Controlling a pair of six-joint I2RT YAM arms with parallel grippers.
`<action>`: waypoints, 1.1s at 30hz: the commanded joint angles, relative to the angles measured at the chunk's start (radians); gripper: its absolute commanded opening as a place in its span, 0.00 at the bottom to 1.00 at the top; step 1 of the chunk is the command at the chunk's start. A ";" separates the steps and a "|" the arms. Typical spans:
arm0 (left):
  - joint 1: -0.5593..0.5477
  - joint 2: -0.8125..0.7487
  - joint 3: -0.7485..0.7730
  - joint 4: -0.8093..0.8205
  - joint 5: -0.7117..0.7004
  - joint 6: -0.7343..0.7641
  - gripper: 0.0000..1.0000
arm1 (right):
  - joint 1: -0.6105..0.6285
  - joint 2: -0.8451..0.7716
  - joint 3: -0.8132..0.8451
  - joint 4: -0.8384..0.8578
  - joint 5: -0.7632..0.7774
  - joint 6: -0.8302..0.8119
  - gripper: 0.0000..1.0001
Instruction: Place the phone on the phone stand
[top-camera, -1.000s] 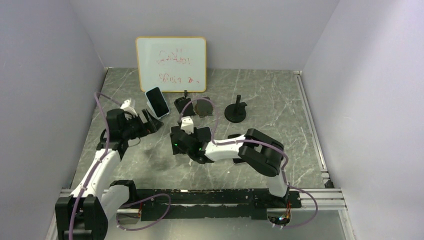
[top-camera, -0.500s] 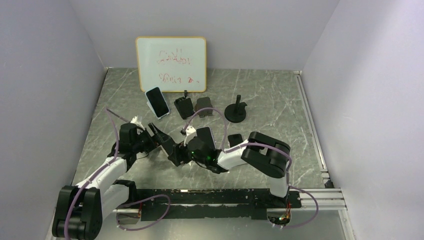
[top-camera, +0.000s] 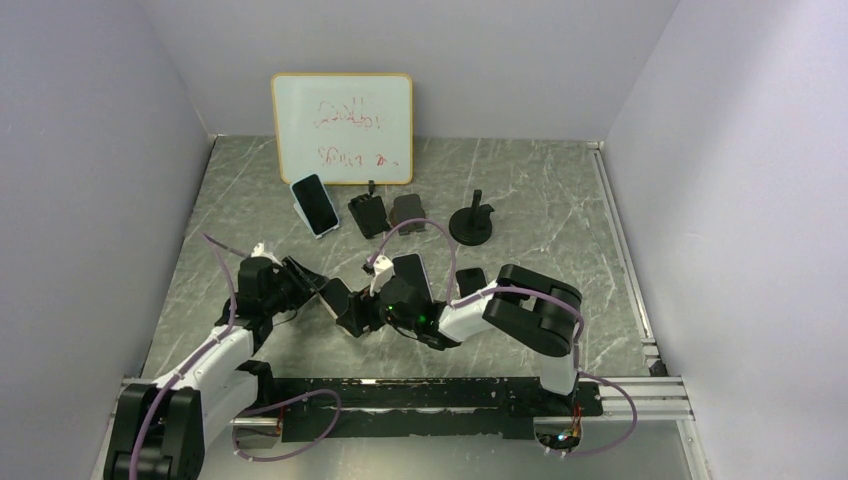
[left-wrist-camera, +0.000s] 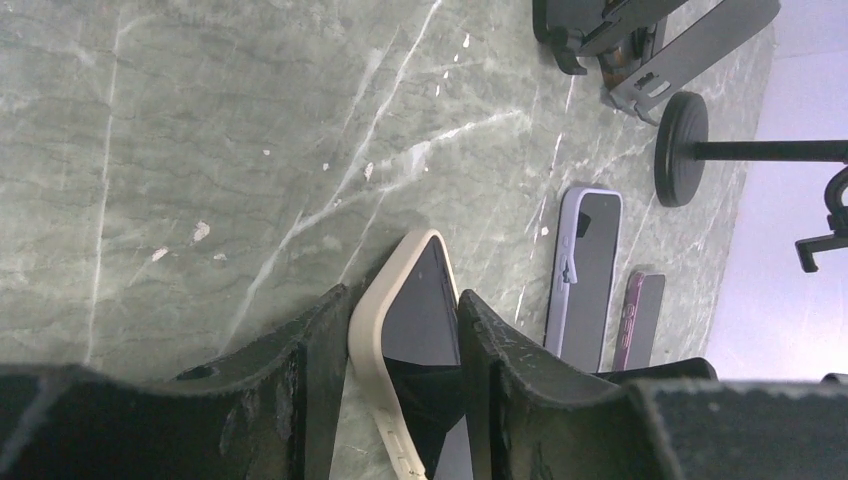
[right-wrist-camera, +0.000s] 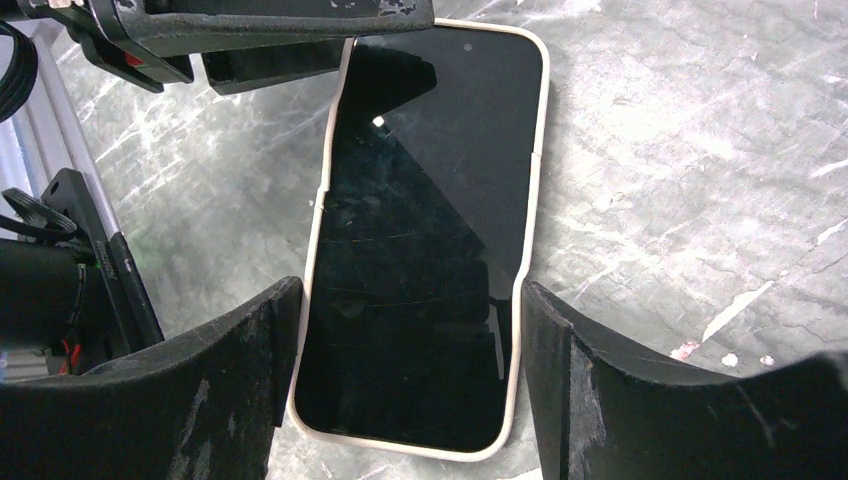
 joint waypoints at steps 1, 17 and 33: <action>-0.008 -0.041 -0.011 0.015 0.029 -0.041 0.47 | 0.009 0.011 -0.019 -0.035 -0.048 0.007 0.54; -0.008 -0.027 -0.080 0.137 0.104 -0.060 0.05 | 0.006 0.005 -0.031 -0.008 -0.049 0.002 0.58; -0.018 0.013 0.124 0.395 0.250 0.163 0.05 | -0.337 -0.771 -0.157 -0.186 0.180 -0.152 1.00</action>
